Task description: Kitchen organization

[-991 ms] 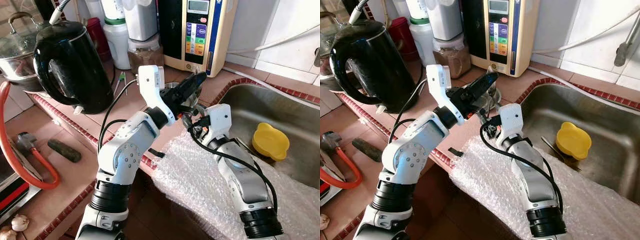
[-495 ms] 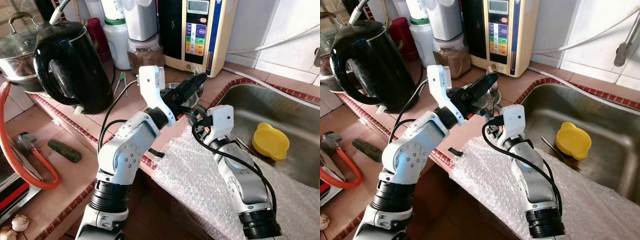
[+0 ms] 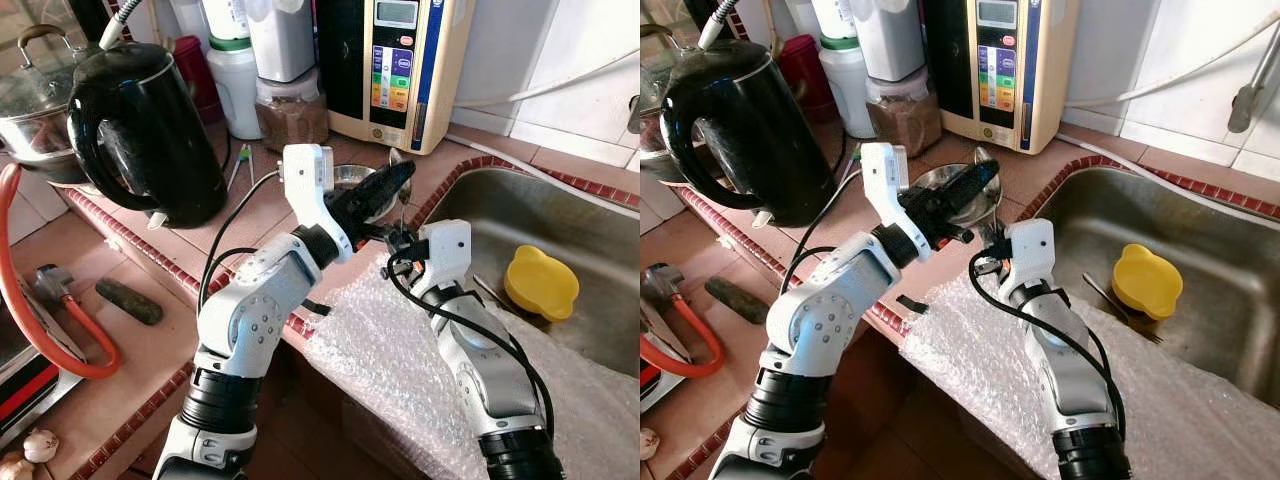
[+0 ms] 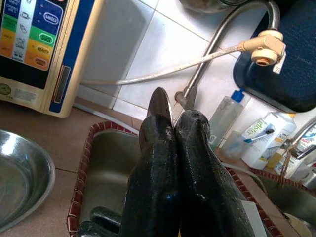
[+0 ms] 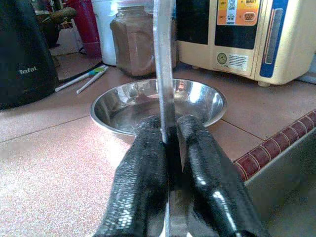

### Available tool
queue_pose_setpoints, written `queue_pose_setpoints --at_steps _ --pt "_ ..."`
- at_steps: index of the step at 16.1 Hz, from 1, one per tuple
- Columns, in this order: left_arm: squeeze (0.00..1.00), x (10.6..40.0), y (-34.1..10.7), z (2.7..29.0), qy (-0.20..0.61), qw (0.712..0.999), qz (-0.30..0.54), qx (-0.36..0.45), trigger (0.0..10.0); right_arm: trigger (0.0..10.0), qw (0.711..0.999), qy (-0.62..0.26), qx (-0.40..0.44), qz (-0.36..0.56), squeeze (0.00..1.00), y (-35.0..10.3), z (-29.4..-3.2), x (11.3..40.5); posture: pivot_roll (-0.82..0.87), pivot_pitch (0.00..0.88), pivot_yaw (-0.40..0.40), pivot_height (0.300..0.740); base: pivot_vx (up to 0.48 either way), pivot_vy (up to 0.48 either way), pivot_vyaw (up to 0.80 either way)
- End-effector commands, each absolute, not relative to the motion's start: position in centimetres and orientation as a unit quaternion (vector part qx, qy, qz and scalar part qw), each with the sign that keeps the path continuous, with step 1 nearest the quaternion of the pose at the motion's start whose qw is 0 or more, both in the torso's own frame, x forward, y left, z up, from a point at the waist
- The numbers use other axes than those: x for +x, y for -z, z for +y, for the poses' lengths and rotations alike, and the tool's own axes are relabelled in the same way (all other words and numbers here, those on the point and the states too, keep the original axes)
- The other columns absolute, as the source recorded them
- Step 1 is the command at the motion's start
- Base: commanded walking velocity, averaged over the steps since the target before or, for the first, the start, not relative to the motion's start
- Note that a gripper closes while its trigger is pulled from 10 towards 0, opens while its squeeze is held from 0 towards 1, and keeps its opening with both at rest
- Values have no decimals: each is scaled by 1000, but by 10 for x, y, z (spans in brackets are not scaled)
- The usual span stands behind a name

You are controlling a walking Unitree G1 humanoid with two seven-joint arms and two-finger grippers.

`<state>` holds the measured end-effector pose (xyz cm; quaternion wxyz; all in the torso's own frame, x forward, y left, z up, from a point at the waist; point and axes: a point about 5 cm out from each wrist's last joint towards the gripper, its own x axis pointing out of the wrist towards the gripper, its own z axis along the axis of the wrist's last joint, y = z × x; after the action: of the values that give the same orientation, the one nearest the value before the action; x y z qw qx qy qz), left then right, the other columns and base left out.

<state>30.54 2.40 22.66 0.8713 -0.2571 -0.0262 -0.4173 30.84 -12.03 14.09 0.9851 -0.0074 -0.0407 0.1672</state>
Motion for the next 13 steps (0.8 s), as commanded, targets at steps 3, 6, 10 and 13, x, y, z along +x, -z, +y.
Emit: queue_pose_setpoints --at_steps 3,6,10,13 --pt "0 305 -230 33 406 881 -37 -240 0 0 989 -138 -2 -47 0 -143 -129 311 -121 50 141 740 0 0 0" --pt "1000 306 -228 39 389 888 -35 -242 10000 0 991 -128 -10 -48 0 -142 -132 310 -121 55 140 740 0 0 0" --pt "1000 298 -213 48 396 893 -18 -213 10000 0 994 -104 -17 -43 0 -139 -137 310 -122 55 136 740 0 0 0" --pt "1000 286 -198 49 421 888 6 -188 10000 0 996 -76 -32 -44 0 -140 -145 315 -121 45 135 740 0 0 0"
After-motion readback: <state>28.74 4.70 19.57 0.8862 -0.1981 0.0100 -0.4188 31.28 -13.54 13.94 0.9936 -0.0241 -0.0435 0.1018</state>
